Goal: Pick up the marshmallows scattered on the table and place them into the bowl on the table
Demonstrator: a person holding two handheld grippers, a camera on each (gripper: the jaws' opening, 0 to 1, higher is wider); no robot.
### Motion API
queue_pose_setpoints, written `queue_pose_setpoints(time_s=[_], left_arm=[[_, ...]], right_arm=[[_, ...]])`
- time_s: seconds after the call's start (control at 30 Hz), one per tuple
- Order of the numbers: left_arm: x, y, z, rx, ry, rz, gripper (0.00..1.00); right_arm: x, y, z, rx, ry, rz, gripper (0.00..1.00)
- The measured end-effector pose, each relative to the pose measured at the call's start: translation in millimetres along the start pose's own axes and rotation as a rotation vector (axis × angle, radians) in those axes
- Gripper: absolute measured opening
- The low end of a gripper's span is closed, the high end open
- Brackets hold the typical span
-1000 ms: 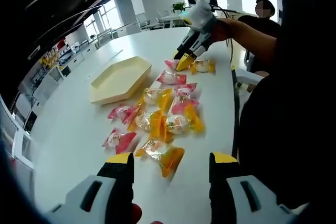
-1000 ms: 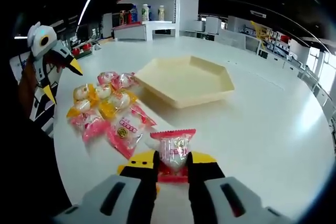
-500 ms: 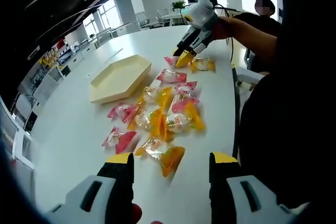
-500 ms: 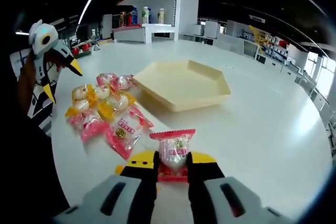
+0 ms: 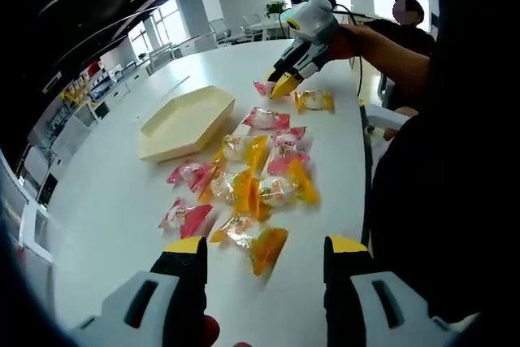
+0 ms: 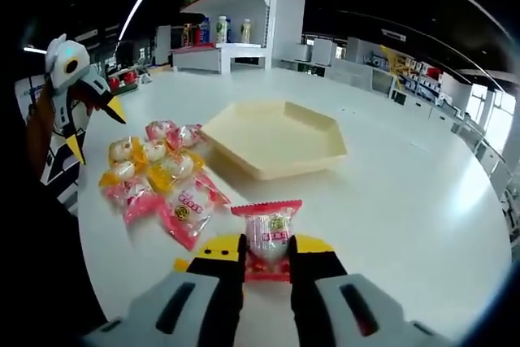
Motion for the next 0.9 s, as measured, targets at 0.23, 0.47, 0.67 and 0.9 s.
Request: queue_pose_setpoints(time_s=[0.23,0.47,0.67,0.9], left_arm=[[-13.6,-2.3,-4,0.004,-0.047,-0.007,0.58],[-7.0,5.1,-3,-0.025,-0.019,-0.005,0.58],[-13.2,9.7,-5,-0.051,-0.049,-0.005,0.58],[-7.6,8.6,-3,-0.051,-0.024,0.0,0.58]], right_arm=[[-9.8,-7,-7,0.017,-0.033,-0.029,0.22],[-22.0,-16,-14,0.048,-0.086,-0.027,0.22],[-23.4,-20,-15,0.068,-0.096,-0.01,0.22],[-32.4,-23,-18,0.084,-0.127,-0.016,0.22]])
Point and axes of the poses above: the point that each gripper's makers call its tool centre point, and the gripper's own axes: z roughly forward along the fingers, y roughly to its left, x roughly out of its underside, the point moved 1 cm from there along -z, roughly backward along the fingers, and after that the axes turned 5 degrees about -y, right-handed, at the moved point
